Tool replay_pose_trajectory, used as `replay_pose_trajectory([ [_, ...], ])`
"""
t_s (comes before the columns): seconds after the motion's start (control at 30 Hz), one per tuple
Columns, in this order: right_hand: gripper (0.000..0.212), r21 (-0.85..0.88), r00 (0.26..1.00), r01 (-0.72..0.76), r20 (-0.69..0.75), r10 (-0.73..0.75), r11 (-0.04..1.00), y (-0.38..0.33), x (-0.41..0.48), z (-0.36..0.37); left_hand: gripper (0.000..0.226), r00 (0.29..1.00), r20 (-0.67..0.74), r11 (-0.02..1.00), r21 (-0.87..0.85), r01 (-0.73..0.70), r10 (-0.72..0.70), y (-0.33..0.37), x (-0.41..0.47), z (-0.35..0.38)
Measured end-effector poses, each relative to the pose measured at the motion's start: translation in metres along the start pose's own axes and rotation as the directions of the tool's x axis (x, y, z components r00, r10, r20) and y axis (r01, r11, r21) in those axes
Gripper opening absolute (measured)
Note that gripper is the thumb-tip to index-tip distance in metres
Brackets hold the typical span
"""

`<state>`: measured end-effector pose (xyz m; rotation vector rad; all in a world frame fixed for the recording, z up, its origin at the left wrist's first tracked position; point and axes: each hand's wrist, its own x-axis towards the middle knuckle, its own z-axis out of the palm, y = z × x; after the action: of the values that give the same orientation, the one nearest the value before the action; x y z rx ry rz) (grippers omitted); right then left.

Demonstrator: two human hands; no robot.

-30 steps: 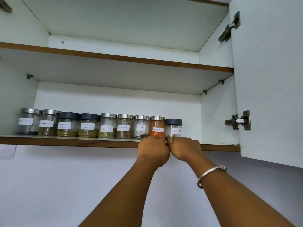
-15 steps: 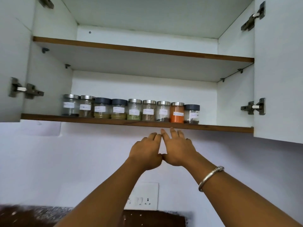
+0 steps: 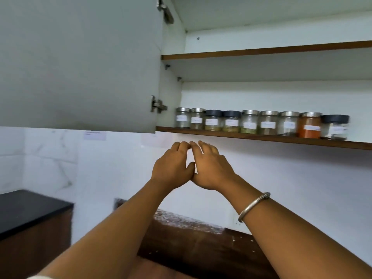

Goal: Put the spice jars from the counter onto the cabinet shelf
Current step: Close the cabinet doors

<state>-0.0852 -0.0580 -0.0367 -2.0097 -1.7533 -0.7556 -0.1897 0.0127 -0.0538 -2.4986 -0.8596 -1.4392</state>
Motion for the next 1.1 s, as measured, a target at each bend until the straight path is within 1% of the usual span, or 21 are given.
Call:
replay_pose_trajectory([
  [0.1, 0.079, 0.048, 0.992, 0.124, -0.041, -0.122, 0.991, -0.05, 0.004, -0.006, 0.048, 0.993, -0.088, 0.995, 0.059, 0.083, -0.078, -0.031, -0.021, -0.04],
  [0.23, 0.081, 0.086, 0.963, 0.266, -0.058, -0.262, 0.96, -0.108, 0.001, -0.01, 0.046, 0.968, -0.163, 0.971, 0.112, 0.213, -0.193, -0.058, -0.054, -0.091],
  [0.33, 0.083, 0.144, 0.947, 0.319, -0.076, -0.311, 0.937, -0.145, -0.007, -0.01, 0.047, 0.933, -0.233, 0.947, 0.102, 0.304, -0.275, -0.07, -0.078, -0.123],
  [0.47, 0.087, 0.199, 0.94, 0.34, -0.073, -0.332, 0.919, -0.194, -0.015, -0.008, 0.051, 0.902, -0.317, 0.927, 0.137, 0.35, -0.294, -0.089, -0.106, -0.163],
  [0.6, 0.091, 0.189, 0.927, 0.373, -0.107, -0.359, 0.908, -0.234, -0.009, -0.013, 0.054, 0.831, -0.452, 0.904, 0.11, 0.414, -0.325, -0.114, -0.118, -0.203],
  [0.67, 0.091, 0.184, 0.921, 0.383, -0.15, -0.359, 0.905, -0.252, -0.003, -0.016, 0.057, 0.811, -0.496, 0.907, 0.099, 0.408, -0.311, -0.125, -0.12, -0.218],
  [0.77, 0.091, 0.193, 0.919, 0.374, -0.211, -0.334, 0.907, -0.274, 0.006, -0.02, 0.061, 0.818, -0.517, 0.931, 0.1, 0.35, -0.252, -0.137, -0.119, -0.231],
  [0.9, 0.089, 0.284, 0.924, 0.312, -0.312, -0.221, 0.907, -0.3, 0.021, -0.022, 0.066, 0.813, -0.528, 0.945, 0.057, 0.322, -0.245, -0.156, -0.109, -0.248],
  [1.0, 0.096, 0.318, 0.945, 0.243, -0.29, -0.15, 0.917, -0.318, 0.028, -0.018, 0.062, 0.857, -0.439, 0.954, -0.006, 0.298, -0.271, -0.171, -0.102, -0.256],
  [1.07, 0.102, 0.319, 0.963, 0.179, -0.248, -0.1, 0.931, -0.326, 0.031, -0.013, 0.055, 0.892, -0.373, 0.966, -0.07, 0.247, -0.255, -0.177, -0.101, -0.255],
  [1.1, 0.103, 0.325, 0.968, 0.156, -0.24, -0.079, 0.933, -0.328, 0.032, -0.012, 0.052, 0.901, -0.361, 0.97, -0.097, 0.222, -0.242, -0.178, -0.102, -0.254],
])
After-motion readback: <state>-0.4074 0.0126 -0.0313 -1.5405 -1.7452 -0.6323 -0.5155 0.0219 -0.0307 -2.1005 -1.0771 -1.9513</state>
